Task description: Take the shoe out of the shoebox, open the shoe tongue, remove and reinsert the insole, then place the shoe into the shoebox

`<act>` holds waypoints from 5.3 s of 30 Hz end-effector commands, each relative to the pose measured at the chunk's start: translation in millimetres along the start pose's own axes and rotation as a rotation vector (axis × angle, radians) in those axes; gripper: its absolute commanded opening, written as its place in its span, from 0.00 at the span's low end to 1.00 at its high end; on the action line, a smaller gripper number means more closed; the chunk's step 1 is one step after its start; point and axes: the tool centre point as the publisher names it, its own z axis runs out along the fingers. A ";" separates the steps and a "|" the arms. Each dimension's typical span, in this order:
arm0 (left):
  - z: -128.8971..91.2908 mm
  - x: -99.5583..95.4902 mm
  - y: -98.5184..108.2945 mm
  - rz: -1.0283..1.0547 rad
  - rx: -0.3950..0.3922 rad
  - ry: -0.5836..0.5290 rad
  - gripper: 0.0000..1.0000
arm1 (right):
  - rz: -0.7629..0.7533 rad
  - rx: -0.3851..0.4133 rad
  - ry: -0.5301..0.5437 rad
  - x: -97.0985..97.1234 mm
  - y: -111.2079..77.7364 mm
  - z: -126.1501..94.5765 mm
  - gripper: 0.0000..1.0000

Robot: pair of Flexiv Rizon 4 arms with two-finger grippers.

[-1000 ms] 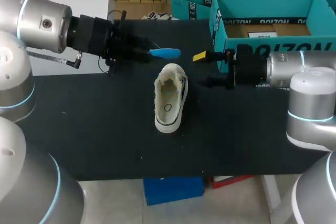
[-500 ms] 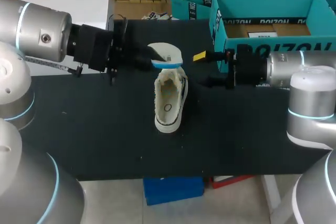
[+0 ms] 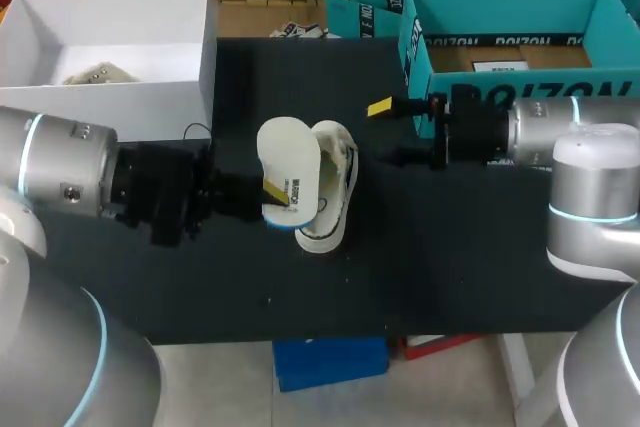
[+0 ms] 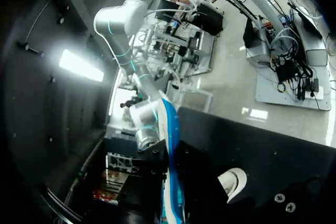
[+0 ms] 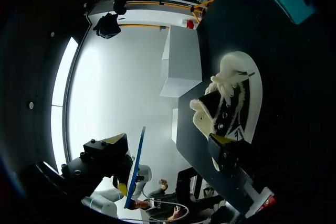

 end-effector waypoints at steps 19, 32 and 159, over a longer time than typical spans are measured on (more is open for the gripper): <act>35.2 103.0 25.5 0.347 -0.215 -0.088 0.00 | 0.000 -0.005 0.000 -0.9 -0.6 1.5 1.00; 51.7 83.6 75.1 0.346 -0.207 -0.126 0.00 | 0.000 -0.005 0.000 -0.9 -0.6 1.5 1.00; -4.3 51.1 85.9 0.185 -0.331 0.454 1.00 | -0.046 0.233 -0.005 -5.4 -55.1 87.2 0.00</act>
